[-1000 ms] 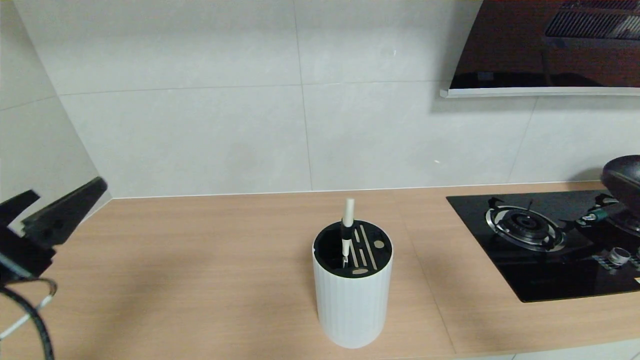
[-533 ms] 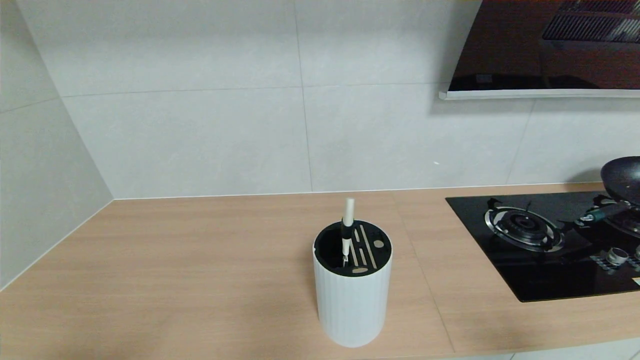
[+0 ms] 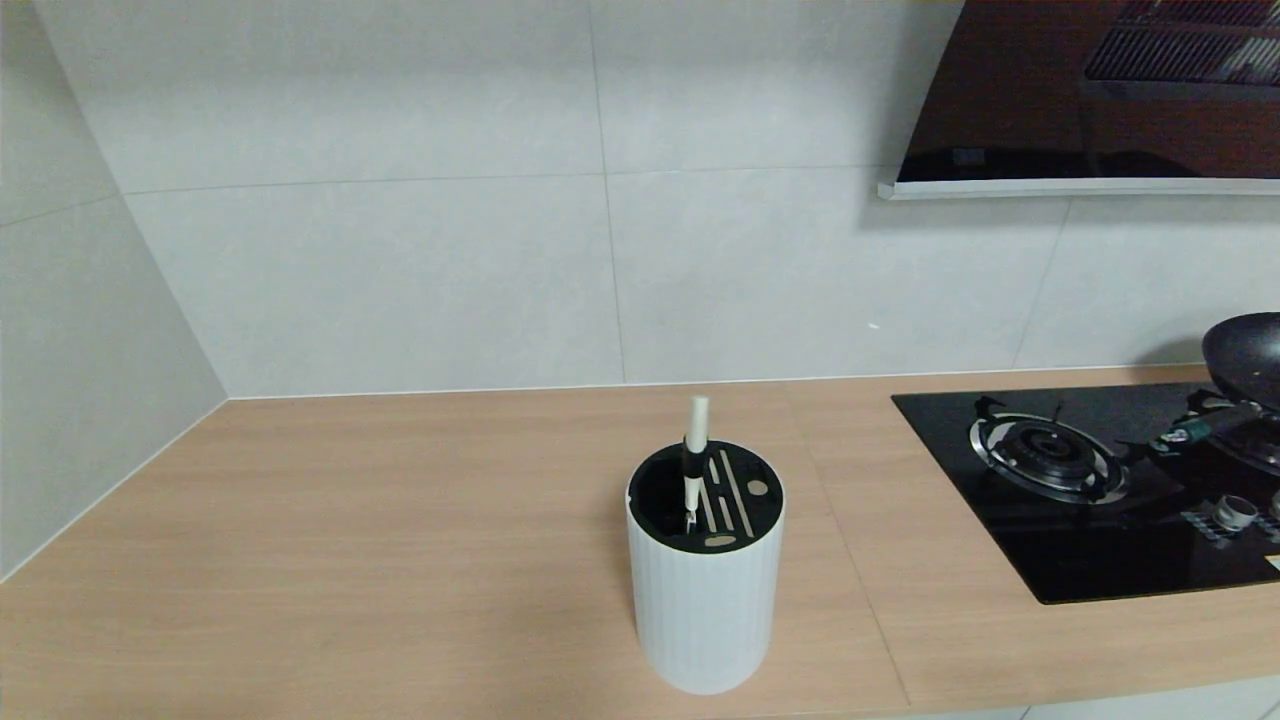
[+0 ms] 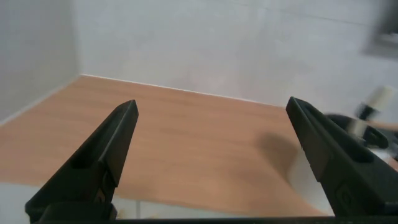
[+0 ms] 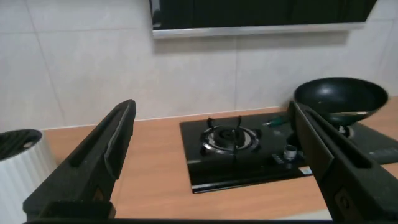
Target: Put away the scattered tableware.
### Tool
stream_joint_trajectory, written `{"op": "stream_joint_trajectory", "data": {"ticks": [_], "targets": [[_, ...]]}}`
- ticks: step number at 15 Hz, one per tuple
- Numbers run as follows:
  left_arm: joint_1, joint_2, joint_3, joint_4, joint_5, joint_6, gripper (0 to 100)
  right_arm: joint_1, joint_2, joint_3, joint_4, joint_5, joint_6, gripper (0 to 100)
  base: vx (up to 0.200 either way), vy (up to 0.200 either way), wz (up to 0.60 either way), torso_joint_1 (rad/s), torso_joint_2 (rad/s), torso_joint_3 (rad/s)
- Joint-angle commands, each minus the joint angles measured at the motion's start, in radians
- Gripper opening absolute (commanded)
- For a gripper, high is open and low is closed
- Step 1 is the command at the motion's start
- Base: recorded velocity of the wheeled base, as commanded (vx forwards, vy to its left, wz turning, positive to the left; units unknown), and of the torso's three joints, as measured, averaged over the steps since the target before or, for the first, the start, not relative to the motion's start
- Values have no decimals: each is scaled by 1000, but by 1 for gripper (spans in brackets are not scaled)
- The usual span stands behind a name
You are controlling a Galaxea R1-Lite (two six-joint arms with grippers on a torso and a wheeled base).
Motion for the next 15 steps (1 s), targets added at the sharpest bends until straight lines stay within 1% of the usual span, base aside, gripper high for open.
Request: {"op": "stream_joint_trajectory", "data": {"ticks": [1, 2, 3, 4, 5, 7, 8, 9, 10, 11, 12, 13, 15], "targets": [[34, -50, 144, -67, 24, 75, 100, -10, -28, 95, -5, -6, 0, 100, 0, 0, 0, 0, 0, 0], [34, -50, 210, -127, 18, 86, 100, -10, -28, 162, -11, -4, 0, 100, 0, 0, 0, 0, 0, 0], [34, -50, 256, -155, 12, 106, 100, -10, -28, 204, -17, -3, 0, 100, 0, 0, 0, 0, 0, 0], [34, -50, 342, -207, 6, 152, 100, -10, -28, 250, -23, 2, 3, 100, 0, 0, 0, 0, 0, 0], [34, -50, 396, -253, 6, 182, 100, -10, -28, 250, 15, 30, 18, 100, 0, 0, 0, 0, 0, 0], [34, -50, 396, -202, -26, 167, 100, -10, -26, 250, 18, 102, 35, 100, 0, 0, 0, 0, 0, 0], [34, -50, 396, -202, -78, 156, 100, -10, -26, 250, 18, 105, 32, 100, 0, 0, 0, 0, 0, 0], [34, -50, 396, -202, -109, 152, 100, -9, -26, 250, 17, 106, 26, 100, 0, 0, 0, 0, 0, 0], [34, -50, 396, -201, -143, 139, 100, -10, -26, 250, 15, 111, -9, 100, 0, 0, 0, 0, 0, 0], [34, -50, 396, -182, -153, 123, 100, -10, -26, 248, 21, 165, -9, 100, 0, 0, 0, 0, 0, 0], [34, -50, 393, -156, -175, 121, 100, -9, -26, 250, 35, 212, -16, 100, 0, 0, 0, 0, 0, 0], [34, -50, 393, -155, -176, 126, 100, -9, -26, 247, 78, 214, -6, 100, 0, 0, 0, 0, 0, 0], [33, -50, 393, -155, -178, 129, 100, -9, -26, 250, 63, 214, 12, 100, 0, 0, 0, 0, 0, 0]]}}
